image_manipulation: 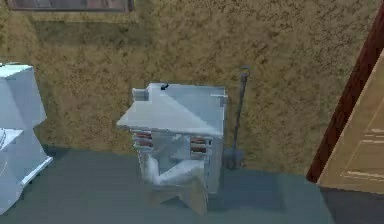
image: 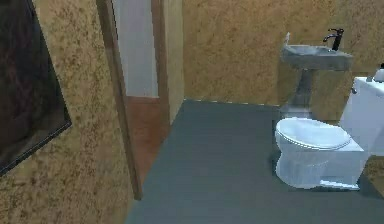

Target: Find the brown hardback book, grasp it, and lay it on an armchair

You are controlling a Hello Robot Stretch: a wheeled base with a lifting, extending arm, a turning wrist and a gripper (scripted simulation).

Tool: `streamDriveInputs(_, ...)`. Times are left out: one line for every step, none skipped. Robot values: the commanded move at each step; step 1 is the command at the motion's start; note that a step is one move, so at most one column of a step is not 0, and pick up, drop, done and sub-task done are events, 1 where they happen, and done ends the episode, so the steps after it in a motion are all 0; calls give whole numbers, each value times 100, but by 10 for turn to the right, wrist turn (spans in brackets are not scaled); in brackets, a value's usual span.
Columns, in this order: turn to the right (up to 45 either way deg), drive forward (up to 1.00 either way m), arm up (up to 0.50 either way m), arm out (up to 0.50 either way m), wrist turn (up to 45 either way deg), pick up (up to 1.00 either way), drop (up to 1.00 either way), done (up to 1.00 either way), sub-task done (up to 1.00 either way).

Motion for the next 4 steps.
streamDriveInputs(0,100,0,0,0,0,0,0,0)
streamDriveInputs(-60,0,0,0,0,0,0,0,0)
streamDriveInputs(0,35,0,0,0,0,0,0,0)
streamDriveInputs(-300,0,0,0,0,0,0,0,0)
